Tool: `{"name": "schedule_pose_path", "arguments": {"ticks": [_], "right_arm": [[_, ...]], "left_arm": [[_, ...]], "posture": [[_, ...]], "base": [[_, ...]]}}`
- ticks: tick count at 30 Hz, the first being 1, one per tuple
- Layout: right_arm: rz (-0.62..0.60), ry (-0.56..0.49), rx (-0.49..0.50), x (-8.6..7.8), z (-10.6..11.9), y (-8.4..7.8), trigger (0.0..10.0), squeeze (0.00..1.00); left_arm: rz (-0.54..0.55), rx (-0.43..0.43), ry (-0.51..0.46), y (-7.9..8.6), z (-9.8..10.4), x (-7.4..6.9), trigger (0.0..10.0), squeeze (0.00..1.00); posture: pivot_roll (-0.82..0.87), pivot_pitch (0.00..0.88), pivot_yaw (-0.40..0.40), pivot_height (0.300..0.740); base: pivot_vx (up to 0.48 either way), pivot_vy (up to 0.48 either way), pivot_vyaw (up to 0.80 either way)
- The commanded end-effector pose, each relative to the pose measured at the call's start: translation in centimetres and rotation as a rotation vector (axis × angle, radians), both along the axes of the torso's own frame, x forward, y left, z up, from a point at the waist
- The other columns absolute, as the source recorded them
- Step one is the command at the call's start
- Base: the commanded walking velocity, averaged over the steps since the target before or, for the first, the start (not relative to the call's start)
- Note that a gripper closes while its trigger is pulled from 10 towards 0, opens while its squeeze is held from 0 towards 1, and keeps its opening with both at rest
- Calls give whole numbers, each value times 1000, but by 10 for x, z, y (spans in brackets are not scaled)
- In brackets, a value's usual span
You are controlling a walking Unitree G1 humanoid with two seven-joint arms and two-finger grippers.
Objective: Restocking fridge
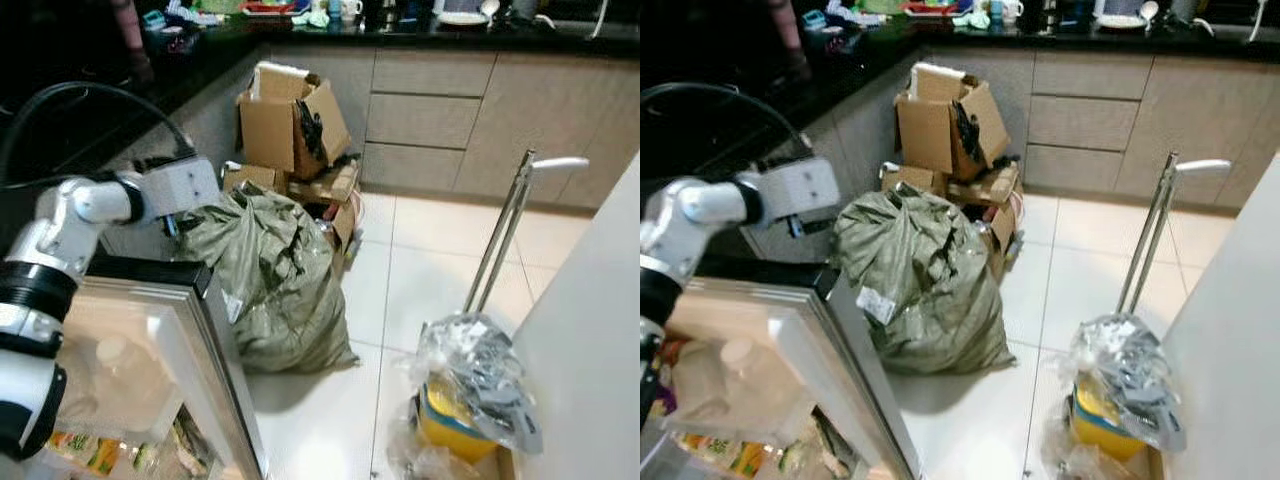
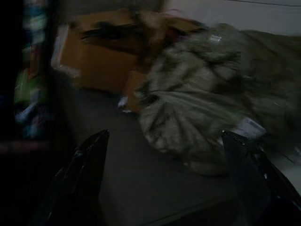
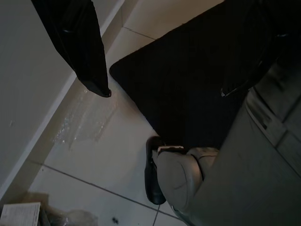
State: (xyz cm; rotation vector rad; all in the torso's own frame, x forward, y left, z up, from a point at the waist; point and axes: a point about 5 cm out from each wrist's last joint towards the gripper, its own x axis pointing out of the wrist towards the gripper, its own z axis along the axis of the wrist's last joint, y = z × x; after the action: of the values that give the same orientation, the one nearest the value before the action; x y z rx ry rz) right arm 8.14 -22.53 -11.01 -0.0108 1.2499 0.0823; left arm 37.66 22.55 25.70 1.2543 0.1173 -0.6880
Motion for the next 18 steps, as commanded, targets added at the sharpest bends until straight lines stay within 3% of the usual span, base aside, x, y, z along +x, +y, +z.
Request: {"name": "schedule_pose_path", "arguments": {"ticks": [1, 5, 7, 8, 11, 13, 15, 16, 18], "right_arm": [[-10, 4, 2, -2, 0, 0, 10000, 0], [-12, 5, -1, -3, 0, -1, 10000, 0], [-14, 5, 0, -3, 0, -1, 10000, 0], [-14, 5, 0, -3, 0, -1, 10000, 0], [-14, 6, 3, -4, -1, 0, 10000, 0], [-14, 6, 3, -4, -1, 0, 10000, 0], [-16, 7, 5, -4, -1, 0, 10000, 0], [-16, 7, 5, -4, -1, 0, 10000, 0], [-16, 8, 4, -5, -1, 0, 10000, 0]], "left_arm": [[-47, 57, 72, -6, -2, 1, 10000, 0], [-108, 156, 180, -4, 1, -3, 10000, 0], [-135, 213, 313, 2, 5, -6, 10000, 0], [-135, 213, 313, 2, 5, -6, 10000, 0], [-152, 318, 468, 14, 10, -13, 10000, 0], [-152, 318, 468, 14, 10, -13, 10000, 0], [-185, 384, 578, 19, 10, -20, 10000, 0], [-185, 384, 578, 19, 10, -20, 10000, 0], [-252, 475, 710, 26, 1, -36, 10000, 0]], "posture": [[-91, 22, 39, 740], [-91, 22, 40, 740], [-92, 23, 42, 740], [-92, 23, 42, 740], [-92, 24, 44, 740], [-92, 24, 44, 740], [-91, 24, 46, 740], [-91, 24, 46, 740], [-87, 25, 46, 740]], "base": [[0, 0, 0], [0, 0, 0], [0, 0, 0], [0, 0, 0], [0, 0, 0], [0, 0, 0], [0, 0, 0], [0, 0, 0], [0, 0, 0]]}}
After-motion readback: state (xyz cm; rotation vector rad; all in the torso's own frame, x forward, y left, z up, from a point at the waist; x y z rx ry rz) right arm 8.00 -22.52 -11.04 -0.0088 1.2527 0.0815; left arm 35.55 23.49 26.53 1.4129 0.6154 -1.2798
